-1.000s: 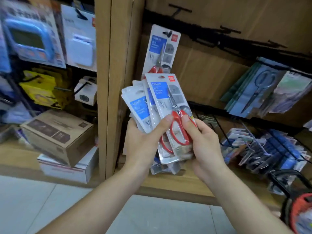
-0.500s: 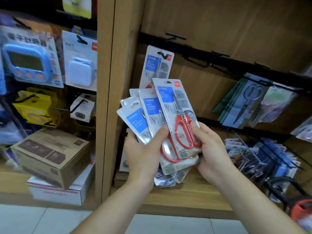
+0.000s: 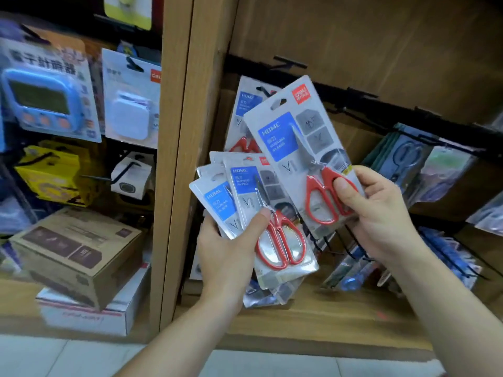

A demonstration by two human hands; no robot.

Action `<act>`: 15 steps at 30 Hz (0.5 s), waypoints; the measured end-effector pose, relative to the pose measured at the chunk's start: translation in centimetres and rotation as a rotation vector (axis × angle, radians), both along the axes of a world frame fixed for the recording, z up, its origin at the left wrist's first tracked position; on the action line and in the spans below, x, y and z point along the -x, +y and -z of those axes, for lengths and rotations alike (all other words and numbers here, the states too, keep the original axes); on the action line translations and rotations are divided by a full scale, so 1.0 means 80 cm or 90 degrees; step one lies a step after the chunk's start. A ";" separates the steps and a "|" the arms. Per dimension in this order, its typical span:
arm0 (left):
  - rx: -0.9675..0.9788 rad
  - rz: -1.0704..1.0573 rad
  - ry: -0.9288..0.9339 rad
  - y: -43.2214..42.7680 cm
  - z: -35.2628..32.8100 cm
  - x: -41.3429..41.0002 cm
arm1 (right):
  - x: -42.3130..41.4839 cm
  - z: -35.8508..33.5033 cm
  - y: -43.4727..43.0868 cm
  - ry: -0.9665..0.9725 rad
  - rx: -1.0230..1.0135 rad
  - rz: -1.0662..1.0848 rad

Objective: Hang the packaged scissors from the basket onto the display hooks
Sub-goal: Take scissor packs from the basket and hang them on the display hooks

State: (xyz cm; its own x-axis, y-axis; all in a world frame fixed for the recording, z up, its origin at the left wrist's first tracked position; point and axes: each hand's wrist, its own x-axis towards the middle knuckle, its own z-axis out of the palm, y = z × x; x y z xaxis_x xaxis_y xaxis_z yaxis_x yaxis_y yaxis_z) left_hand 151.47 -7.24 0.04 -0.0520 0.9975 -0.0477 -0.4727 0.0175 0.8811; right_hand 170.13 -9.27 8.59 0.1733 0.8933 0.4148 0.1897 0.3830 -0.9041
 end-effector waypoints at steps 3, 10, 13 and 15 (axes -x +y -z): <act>0.002 0.003 0.006 -0.005 0.002 0.003 | 0.000 -0.002 0.016 0.005 -0.009 -0.003; 0.012 0.010 0.049 -0.016 0.012 0.012 | -0.006 0.018 0.068 0.006 -0.001 0.045; 0.009 0.007 0.069 -0.018 0.014 0.017 | -0.003 0.026 0.099 -0.001 0.002 0.095; 0.010 0.014 0.075 -0.019 0.013 0.018 | 0.002 0.025 0.127 -0.001 0.027 0.126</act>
